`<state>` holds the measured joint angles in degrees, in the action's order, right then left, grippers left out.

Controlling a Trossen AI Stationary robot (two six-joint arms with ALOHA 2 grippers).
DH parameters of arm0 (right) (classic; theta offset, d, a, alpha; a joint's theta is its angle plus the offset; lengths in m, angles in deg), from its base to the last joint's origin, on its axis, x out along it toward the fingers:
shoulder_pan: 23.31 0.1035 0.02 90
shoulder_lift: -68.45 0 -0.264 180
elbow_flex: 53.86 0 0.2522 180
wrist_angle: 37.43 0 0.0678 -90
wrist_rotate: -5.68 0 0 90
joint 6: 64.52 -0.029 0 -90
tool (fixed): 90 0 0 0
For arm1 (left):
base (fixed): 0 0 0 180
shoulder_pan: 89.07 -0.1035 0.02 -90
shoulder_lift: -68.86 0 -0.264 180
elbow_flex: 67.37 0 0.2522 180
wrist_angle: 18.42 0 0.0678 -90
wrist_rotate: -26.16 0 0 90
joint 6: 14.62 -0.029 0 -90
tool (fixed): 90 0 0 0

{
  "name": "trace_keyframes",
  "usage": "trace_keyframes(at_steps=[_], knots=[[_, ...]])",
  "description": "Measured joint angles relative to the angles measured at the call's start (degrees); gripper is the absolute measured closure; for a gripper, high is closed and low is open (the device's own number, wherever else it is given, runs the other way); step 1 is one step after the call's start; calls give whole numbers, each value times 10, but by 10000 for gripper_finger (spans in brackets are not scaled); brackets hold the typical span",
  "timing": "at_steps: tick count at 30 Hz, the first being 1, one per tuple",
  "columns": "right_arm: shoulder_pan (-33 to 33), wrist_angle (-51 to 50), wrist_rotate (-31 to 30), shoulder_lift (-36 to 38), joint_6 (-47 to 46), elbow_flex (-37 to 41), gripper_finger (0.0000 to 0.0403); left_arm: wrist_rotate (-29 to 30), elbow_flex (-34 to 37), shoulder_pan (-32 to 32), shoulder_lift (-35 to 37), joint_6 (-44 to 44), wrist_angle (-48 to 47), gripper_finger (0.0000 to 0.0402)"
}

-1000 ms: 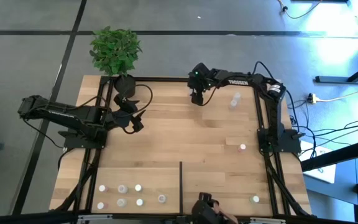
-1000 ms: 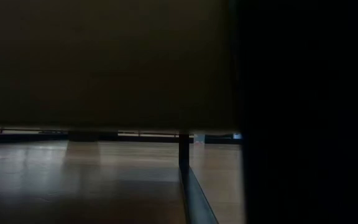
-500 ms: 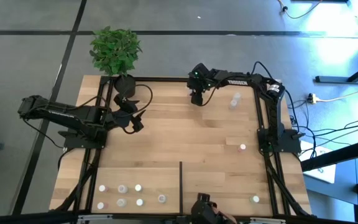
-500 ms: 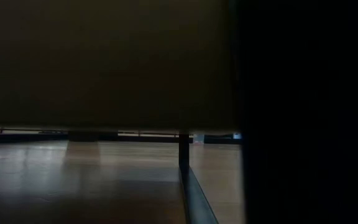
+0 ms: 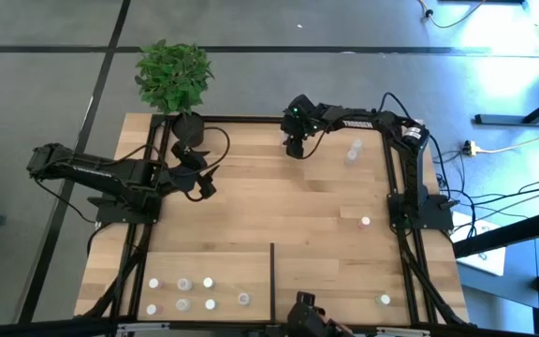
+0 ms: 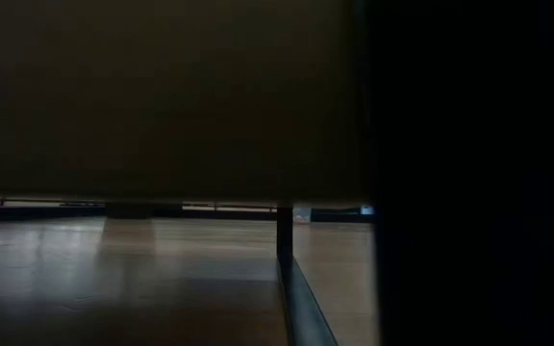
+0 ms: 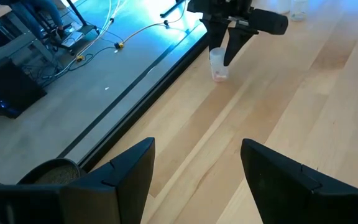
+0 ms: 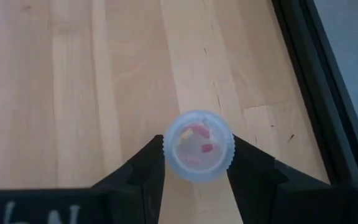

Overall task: Pick and place medicine bottles onto shelf by color
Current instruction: Put the left transparent pill bottle on the shelf aligned with the other transparent pill bottle

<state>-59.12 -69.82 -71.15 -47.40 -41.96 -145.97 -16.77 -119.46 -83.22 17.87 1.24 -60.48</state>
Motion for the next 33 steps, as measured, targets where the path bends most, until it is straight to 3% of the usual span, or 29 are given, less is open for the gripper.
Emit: trace_keyframes(at_steps=[17,24,33], knots=[[70,-187,-52,6,-13,-144,252,0,0,0,0,0,-13,170],[141,-253,-60,6,-28,-208,251,-10,0,6,0,12,-46,170],[268,-237,-117,6,-66,-226,250,-91,0,63,0,50,-62,170]])
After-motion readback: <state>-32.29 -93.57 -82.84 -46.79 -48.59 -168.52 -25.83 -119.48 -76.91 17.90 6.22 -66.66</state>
